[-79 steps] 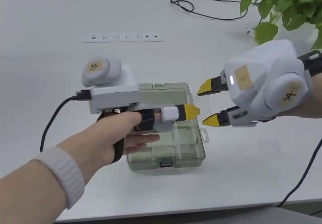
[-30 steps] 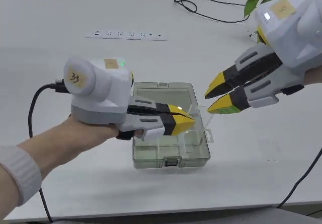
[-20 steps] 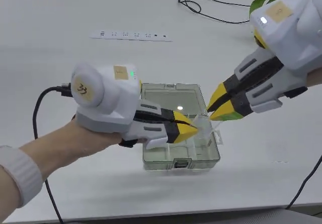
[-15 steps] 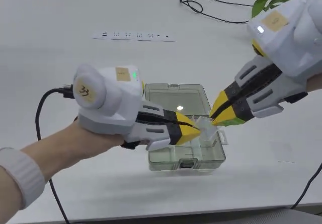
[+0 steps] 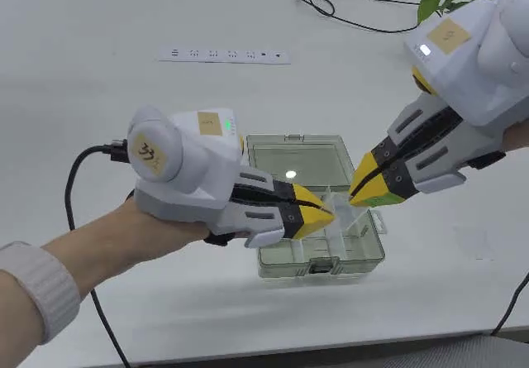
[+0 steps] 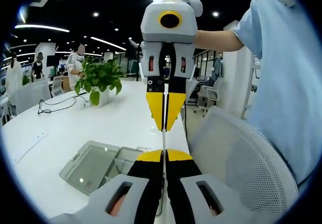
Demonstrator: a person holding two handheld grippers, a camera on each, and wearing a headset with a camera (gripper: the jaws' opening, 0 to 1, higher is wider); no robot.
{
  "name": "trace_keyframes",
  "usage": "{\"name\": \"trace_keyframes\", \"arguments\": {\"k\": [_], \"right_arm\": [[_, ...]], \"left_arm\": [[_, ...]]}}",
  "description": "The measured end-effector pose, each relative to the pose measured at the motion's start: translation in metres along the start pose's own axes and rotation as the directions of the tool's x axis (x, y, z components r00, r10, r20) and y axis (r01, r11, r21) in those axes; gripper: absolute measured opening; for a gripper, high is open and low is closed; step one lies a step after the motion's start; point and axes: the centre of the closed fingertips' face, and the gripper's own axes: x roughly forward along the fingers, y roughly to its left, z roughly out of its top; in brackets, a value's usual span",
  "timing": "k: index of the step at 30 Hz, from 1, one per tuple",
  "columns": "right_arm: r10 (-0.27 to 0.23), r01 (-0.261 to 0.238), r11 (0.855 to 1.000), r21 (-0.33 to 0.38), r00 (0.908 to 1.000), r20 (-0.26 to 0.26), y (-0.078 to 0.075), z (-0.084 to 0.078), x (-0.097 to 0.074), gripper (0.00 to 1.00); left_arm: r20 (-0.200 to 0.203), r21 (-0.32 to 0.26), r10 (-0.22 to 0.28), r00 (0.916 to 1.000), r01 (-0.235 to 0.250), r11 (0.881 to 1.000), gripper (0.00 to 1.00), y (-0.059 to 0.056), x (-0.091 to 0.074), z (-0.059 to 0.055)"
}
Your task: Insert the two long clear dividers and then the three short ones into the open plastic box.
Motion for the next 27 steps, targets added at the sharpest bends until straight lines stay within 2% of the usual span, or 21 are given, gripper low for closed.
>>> {"name": "trace_keyframes", "arguments": {"k": [11, 19, 23, 27], "right_arm": [[0.002, -0.002, 1.0, 0.008, 0.9998, -0.017, 0.0, 0.005, 0.006, 0.02], [0.014, -0.013, 1.0, 0.002, 0.9994, -0.032, 0.001, 0.006, 0.009, 0.02], [0.006, -0.006, 1.0, -0.006, 0.999, -0.045, -0.002, 0.004, 0.01, 0.02], [-0.021, 0.022, 1.0, 0.003, 0.9968, -0.077, -0.018, -0.009, 0.011, 0.02]], "left_arm": [[-0.003, 0.011, -0.007, 1.0, 0.008, 1.0, 0.0, 0.001, -0.004, -0.004], [0.005, -0.001, 0.011, 0.9999, -0.011, 1.0, 0.0, 0.002, -0.009, -0.007], [0.005, -0.013, 0.031, 0.9995, -0.031, 0.999, 0.08, 0.004, -0.012, -0.01], [-0.003, -0.019, 0.057, 0.9984, -0.057, 0.998, 0.17, 0.007, -0.017, -0.014]]}}
